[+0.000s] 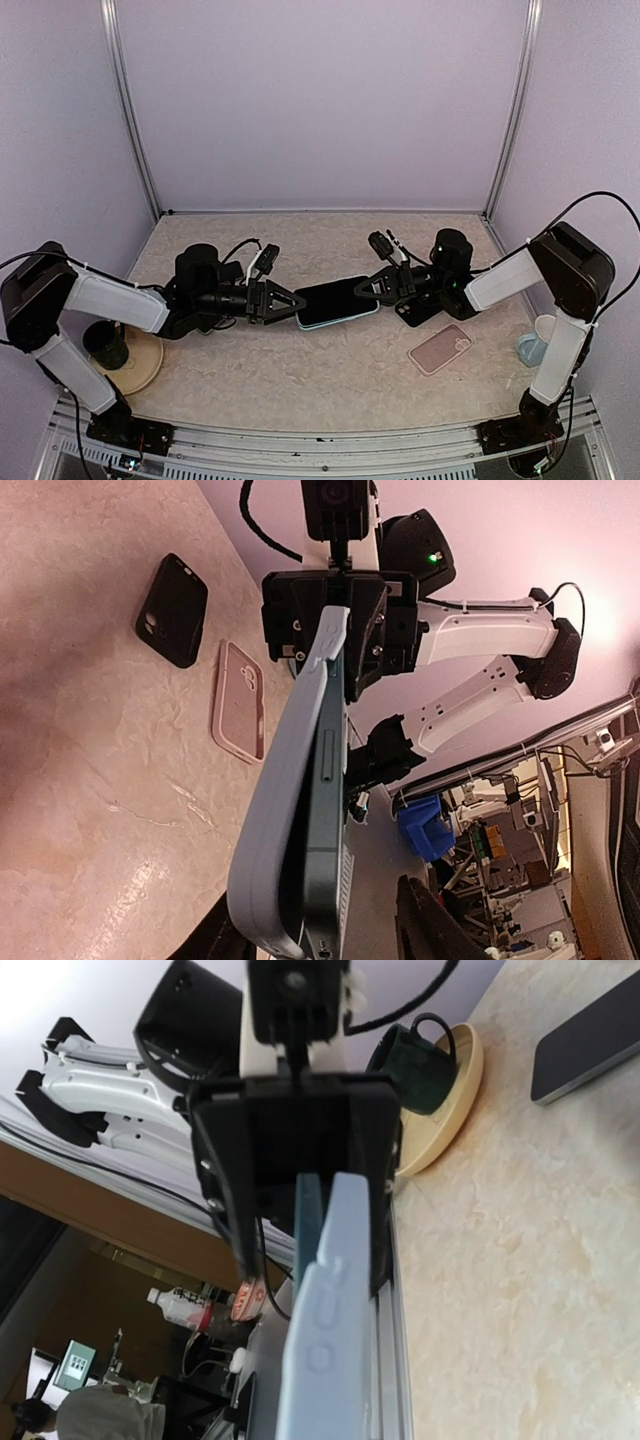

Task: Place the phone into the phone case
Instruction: Press the phone case against the phone.

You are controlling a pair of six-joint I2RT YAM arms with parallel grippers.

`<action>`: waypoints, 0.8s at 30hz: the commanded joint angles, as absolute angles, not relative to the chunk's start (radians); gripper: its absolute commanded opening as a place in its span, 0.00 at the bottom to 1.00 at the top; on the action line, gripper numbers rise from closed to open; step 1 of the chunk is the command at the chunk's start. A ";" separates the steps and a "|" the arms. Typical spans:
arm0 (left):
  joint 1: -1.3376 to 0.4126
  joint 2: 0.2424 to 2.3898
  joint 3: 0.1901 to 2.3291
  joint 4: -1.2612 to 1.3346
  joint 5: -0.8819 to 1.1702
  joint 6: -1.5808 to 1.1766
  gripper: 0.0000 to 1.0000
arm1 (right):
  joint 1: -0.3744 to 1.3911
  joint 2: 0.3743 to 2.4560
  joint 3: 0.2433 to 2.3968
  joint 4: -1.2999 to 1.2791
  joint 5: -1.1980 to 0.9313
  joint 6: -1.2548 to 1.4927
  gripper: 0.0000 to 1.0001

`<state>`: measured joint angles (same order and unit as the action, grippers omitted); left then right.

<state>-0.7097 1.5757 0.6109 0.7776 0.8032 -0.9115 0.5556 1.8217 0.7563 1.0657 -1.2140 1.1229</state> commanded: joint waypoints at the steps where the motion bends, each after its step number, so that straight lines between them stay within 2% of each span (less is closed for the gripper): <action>1: -0.680 1.525 0.604 0.821 0.785 -0.895 0.50 | 0.569 1.784 0.754 1.076 -1.249 1.111 0.00; 10: -0.687 1.560 0.643 0.829 0.825 -0.910 0.51 | 0.581 1.760 0.749 1.035 -1.256 1.074 0.00; 15: -0.698 1.583 0.643 0.864 0.850 -0.935 0.45 | 0.581 1.755 0.760 0.991 -1.253 1.047 0.00; 20: -0.711 1.602 0.646 0.880 0.870 -0.949 0.48 | 0.581 1.764 0.772 0.988 -1.258 1.039 0.00; 24: -0.712 1.614 0.643 0.900 0.893 -0.971 0.45 | 0.581 1.772 0.779 0.991 -1.261 1.035 0.00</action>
